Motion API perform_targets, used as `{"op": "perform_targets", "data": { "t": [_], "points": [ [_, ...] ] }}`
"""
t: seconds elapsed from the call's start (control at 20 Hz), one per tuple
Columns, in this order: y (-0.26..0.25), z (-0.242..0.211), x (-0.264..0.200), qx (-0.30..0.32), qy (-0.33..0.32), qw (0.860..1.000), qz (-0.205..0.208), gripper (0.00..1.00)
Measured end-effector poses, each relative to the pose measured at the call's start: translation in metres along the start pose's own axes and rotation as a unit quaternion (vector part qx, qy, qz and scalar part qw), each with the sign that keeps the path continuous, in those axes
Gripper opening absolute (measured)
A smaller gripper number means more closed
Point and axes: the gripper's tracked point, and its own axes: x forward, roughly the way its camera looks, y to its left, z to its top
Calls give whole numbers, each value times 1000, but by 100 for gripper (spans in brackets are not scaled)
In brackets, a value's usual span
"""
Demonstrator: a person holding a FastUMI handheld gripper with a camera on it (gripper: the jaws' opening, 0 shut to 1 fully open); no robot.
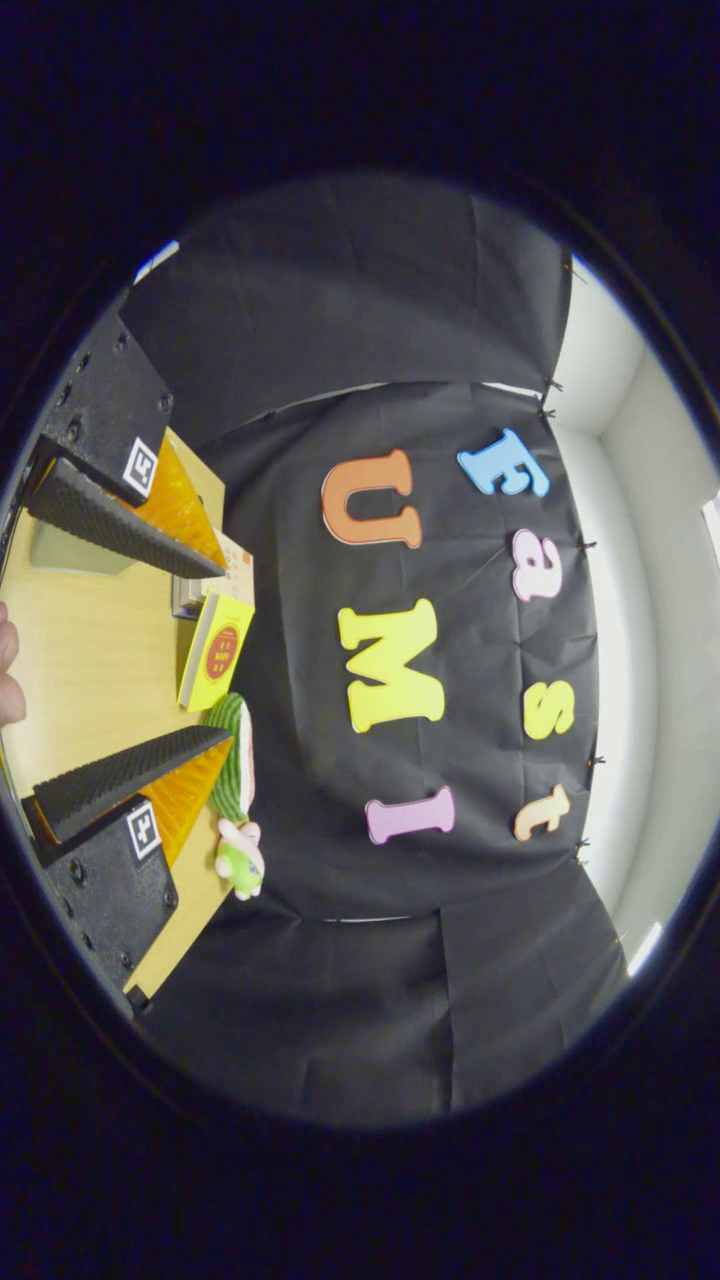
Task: Open the storage box then place both shoes into the box .Put the left shoe in first, then the right shoe, with the right side of both shoes facing outward in a uniform manner.
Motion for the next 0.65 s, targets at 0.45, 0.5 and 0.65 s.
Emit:
{"op": "perform_targets", "data": {
  "t": [0.45,0.5,0.65],
  "points": [
    [-4,12,5,-13,-8,1000,-14,95],
    [-2,12,4,-15,-11,1000,-13,95],
    [3,14,5,-16,-12,1000,-12,95]
  ]
}}
